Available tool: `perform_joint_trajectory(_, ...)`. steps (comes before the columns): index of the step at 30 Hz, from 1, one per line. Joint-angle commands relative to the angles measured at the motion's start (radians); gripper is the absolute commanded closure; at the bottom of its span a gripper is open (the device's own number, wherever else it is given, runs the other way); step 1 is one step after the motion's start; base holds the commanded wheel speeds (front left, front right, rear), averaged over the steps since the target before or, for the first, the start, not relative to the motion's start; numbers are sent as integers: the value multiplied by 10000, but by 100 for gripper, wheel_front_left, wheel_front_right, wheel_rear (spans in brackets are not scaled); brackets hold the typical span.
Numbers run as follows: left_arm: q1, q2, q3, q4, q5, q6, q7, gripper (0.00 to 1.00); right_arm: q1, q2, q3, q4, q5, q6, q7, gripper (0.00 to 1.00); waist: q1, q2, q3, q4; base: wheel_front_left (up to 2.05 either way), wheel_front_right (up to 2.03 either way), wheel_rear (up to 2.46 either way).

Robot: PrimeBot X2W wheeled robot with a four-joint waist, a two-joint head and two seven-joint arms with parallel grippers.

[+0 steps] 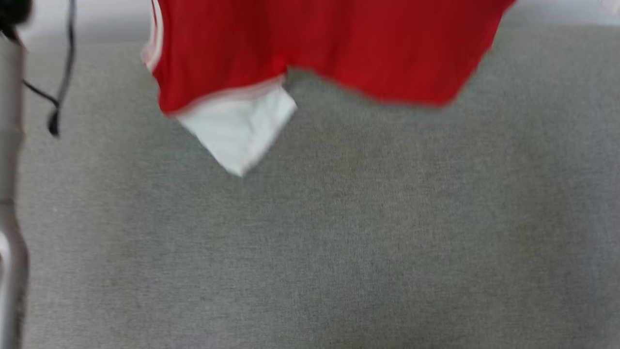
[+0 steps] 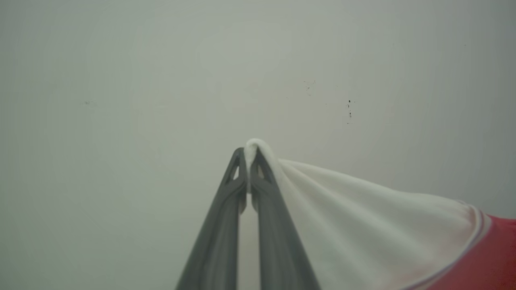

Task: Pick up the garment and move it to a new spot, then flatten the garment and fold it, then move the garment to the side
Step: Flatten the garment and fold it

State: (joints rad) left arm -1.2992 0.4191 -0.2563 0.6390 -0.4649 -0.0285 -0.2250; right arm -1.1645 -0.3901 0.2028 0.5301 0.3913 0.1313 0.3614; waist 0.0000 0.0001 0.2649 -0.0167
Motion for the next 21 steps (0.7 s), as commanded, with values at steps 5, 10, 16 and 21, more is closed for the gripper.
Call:
perform_joint_trajectory(5, -1915, 288, 125, 271, 254, -118, -198, 100, -1527, 76, -302, 146, -521, -12, -979, 100, 0, -1, 1690, -298, 0, 0, 0)
perform_joint_trajectory(10, -3212, 367, 134, 445, 382, -193, -262, 100, -2721, 12, -302, 261, -851, -12, -1627, 100, 0, -1, 2709, -392, 0, 0, 0)
perform_joint_trajectory(16, -3907, 366, 133, 785, 463, -279, -336, 100, -3528, 93, -117, 514, -948, -12, -2186, 100, 0, -1, 3537, -472, 0, 0, 0)
perform_joint_trajectory(21, -3820, 228, 28, 1156, 444, -340, -361, 100, -3774, 288, 106, 749, -949, -10, -2490, 100, 0, -1, 4037, -428, 0, 0, 0)
